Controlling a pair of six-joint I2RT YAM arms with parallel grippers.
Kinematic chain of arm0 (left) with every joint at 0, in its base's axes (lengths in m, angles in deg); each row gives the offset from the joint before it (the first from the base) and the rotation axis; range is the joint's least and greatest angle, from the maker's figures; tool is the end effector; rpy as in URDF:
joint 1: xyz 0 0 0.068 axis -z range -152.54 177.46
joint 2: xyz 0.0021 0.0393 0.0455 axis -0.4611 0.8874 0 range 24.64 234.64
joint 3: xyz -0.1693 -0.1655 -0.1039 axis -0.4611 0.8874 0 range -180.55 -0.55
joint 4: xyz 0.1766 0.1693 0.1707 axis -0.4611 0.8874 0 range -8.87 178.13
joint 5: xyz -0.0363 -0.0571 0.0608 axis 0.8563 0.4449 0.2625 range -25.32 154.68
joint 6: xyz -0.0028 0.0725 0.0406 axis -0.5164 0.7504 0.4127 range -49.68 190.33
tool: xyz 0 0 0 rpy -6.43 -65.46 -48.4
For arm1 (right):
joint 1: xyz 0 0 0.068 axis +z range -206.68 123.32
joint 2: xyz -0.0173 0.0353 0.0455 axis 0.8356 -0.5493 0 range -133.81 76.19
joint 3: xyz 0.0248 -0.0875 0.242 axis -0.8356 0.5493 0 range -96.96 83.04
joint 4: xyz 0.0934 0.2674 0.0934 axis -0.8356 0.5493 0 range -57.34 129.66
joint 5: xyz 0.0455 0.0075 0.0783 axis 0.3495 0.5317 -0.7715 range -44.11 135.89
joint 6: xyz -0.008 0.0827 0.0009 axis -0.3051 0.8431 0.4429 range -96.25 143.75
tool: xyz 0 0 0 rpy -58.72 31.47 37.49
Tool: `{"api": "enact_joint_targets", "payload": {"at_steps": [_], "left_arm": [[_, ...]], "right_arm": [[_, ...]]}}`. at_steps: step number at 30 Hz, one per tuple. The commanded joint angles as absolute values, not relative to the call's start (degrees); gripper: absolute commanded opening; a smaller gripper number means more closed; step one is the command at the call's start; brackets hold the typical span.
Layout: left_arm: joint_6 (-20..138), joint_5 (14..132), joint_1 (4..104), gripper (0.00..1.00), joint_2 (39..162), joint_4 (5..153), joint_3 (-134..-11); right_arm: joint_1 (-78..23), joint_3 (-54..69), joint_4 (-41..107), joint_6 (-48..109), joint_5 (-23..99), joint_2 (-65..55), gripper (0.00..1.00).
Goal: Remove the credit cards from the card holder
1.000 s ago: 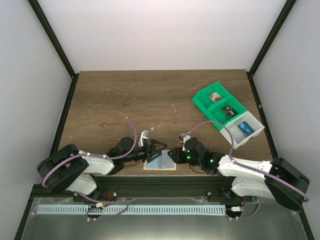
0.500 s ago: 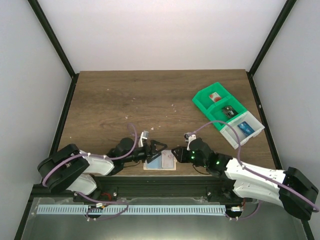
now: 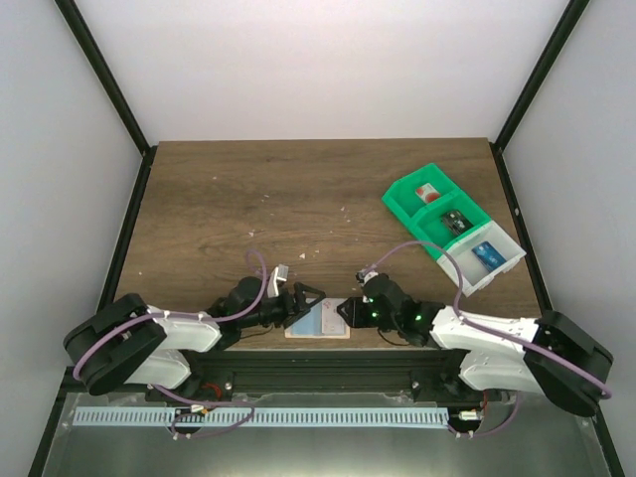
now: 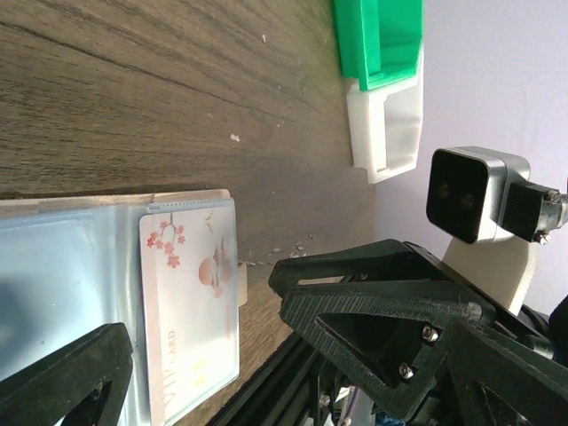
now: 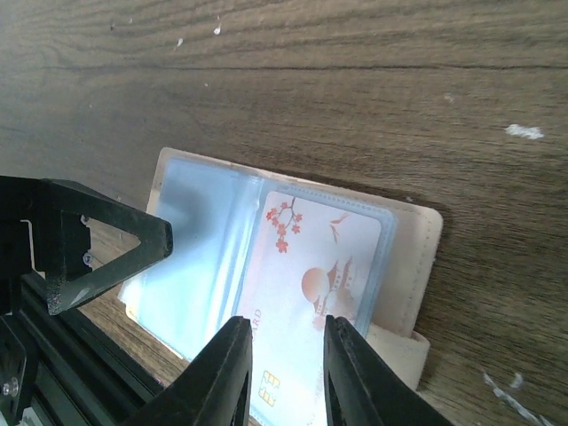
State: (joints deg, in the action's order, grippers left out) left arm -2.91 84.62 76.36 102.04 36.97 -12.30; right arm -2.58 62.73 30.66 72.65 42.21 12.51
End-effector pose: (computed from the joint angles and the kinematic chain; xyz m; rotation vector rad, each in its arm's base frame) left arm 0.1587 -0.2196 0.0706 -0.2200 2.3545 -1.5992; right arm 0.1527 0.2190 0.0888 -0.1499 2.4972 0.9347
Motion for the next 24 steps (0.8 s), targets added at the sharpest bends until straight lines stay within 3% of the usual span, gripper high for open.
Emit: {"api": "enact_joint_targets", "payload": {"at_steps": [1, 17, 24], "left_arm": [[-1.18, 84.45, 76.5, 0.98, 102.99, 36.66, -11.91], [-1.29, 86.82, 76.5, 0.96, 107.74, 31.12, -11.63], [-0.93, 88.17, 76.62, 0.84, 110.29, 30.39, -12.11]], "right_arm": [[-2.37, 59.47, 29.04, 72.15, 40.12, 9.48, 0.24], [-2.38, 60.46, 28.17, 73.67, 42.14, 3.41, 0.24], [-2.44, 60.75, 28.53, 73.75, 43.29, 1.39, 0.23]]}}
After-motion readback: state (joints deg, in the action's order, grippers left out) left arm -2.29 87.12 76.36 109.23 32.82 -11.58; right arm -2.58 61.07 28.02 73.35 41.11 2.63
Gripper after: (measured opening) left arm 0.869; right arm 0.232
